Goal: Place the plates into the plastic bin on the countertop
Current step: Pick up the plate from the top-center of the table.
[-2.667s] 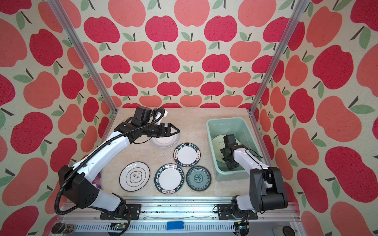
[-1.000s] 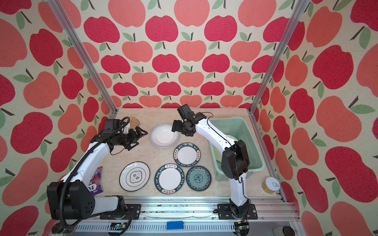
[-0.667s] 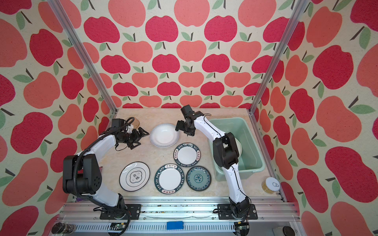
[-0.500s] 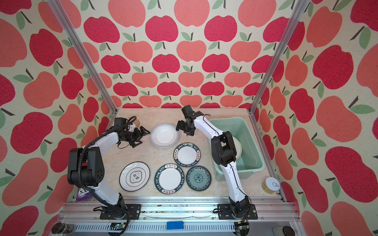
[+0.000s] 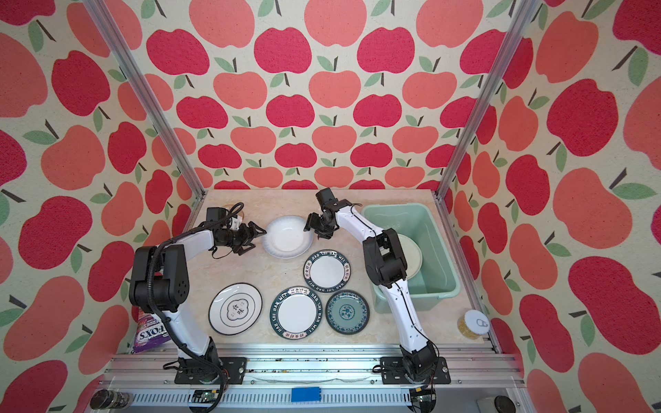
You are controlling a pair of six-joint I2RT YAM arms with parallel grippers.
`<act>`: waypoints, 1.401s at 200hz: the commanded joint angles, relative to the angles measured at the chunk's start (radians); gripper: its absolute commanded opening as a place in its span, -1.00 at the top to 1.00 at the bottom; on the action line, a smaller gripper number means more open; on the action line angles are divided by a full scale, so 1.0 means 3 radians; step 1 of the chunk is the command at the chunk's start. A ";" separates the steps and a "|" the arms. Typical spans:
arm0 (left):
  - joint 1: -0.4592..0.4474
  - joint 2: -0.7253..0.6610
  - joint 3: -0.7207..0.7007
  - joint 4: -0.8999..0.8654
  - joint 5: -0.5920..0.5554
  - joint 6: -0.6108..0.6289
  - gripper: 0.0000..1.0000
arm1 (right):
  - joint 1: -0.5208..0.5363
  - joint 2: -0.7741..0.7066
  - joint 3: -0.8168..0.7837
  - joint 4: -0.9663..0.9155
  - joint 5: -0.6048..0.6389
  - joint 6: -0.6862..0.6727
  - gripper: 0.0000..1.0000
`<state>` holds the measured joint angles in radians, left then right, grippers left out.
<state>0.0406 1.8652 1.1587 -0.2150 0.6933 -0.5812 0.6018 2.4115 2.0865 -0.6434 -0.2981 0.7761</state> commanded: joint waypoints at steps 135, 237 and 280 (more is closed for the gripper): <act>-0.0105 0.0224 0.0008 0.0296 0.0153 -0.0061 0.16 | 0.0038 0.0057 -0.0378 0.0588 -0.0344 0.0184 0.21; -0.0105 0.0317 0.0060 0.0331 0.0189 -0.0057 0.50 | 0.0064 0.0046 -0.0445 0.0753 -0.0383 0.0246 0.59; -0.0105 0.0312 0.0049 0.0343 0.0184 -0.0057 0.73 | 0.0088 0.0028 -0.0440 0.0759 -0.0366 0.0264 0.77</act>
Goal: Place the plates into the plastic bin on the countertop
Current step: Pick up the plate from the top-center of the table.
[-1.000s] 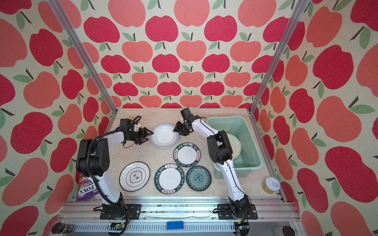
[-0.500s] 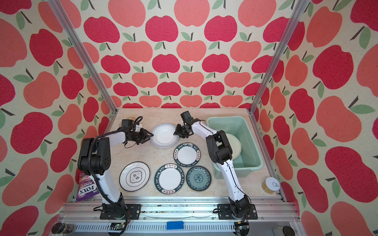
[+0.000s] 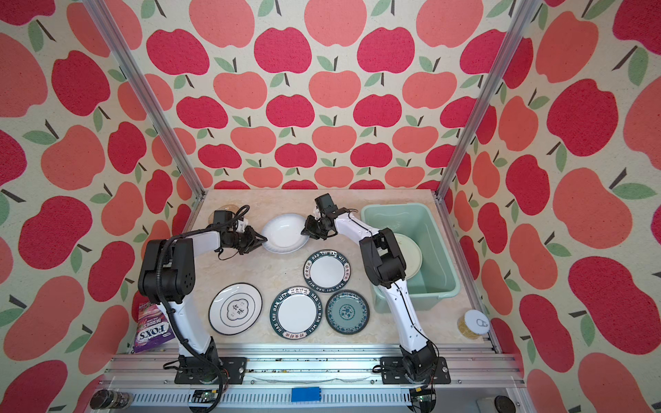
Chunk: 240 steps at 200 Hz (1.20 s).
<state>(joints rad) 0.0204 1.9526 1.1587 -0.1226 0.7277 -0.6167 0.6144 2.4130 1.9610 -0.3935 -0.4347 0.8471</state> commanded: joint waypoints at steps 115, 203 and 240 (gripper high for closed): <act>-0.0017 -0.0200 -0.0139 0.0158 0.0085 -0.0001 -0.07 | 0.0081 -0.0206 0.0021 -0.0048 0.0262 0.0002 1.00; 0.0104 -0.0621 -0.0307 0.0093 0.0085 0.0088 -0.78 | 0.0086 -0.0390 0.0057 0.0048 0.0301 0.0121 1.00; 0.0254 -0.0942 -0.0423 -0.0003 -0.0007 0.0182 -0.89 | 0.0084 -0.0461 0.0114 0.0056 0.0329 0.0137 1.00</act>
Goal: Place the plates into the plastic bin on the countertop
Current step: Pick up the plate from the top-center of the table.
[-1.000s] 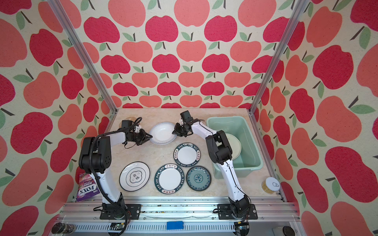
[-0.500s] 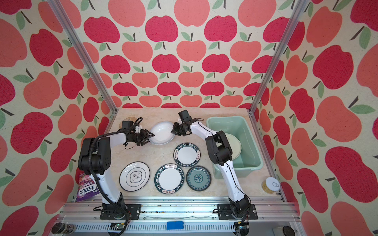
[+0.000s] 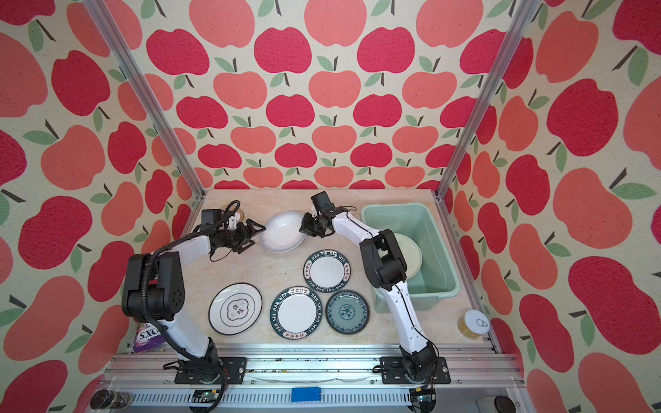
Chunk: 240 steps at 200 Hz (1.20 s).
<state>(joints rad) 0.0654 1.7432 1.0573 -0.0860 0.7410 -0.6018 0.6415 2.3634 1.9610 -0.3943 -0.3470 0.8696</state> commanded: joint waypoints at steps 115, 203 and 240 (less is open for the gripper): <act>0.0117 -0.0596 0.0050 -0.0134 -0.0163 0.0131 -0.98 | 0.0009 -0.0658 0.0450 -0.0332 0.0191 -0.0050 1.00; -0.0209 -0.0884 0.0188 -0.0192 -0.0174 0.0105 -0.98 | 0.0051 -0.1334 0.0227 -0.0678 0.0501 -0.0085 1.00; -0.0374 -0.1013 0.0251 -0.0169 -0.0162 0.0058 -0.98 | 0.0052 -0.1889 -0.0247 -0.0684 0.0699 -0.0042 1.00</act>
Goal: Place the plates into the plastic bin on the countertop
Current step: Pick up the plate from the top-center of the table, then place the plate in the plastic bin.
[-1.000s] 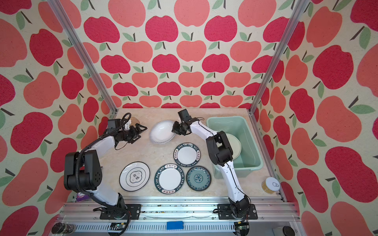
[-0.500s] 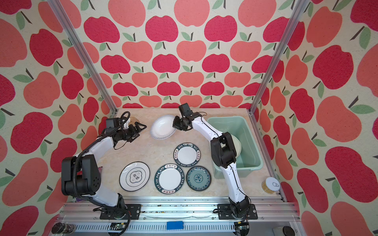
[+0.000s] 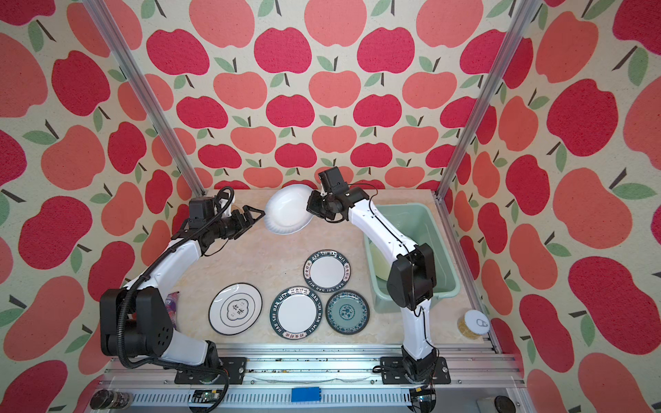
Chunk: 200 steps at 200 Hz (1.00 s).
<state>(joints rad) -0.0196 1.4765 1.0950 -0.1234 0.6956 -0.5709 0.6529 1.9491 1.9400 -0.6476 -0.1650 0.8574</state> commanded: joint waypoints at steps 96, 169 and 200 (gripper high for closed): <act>-0.0663 -0.0073 0.0611 -0.0091 0.0051 -0.0224 -0.98 | -0.0027 -0.1748 -0.0975 -0.0188 0.0645 0.0006 1.00; -0.1031 0.0122 0.0842 -0.0156 0.0014 -0.0210 -0.99 | -0.0455 -0.2590 -0.1422 -0.0535 0.0732 0.0036 1.00; -0.1147 0.0194 0.0912 -0.0192 0.0013 -0.0187 -0.98 | -0.0759 -0.2876 -0.1561 -0.0660 0.0646 0.0037 1.00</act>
<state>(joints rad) -0.3408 1.5150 1.3178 -0.1493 0.6960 -0.6235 0.4797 1.1660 1.4826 -0.8951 0.0444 0.8577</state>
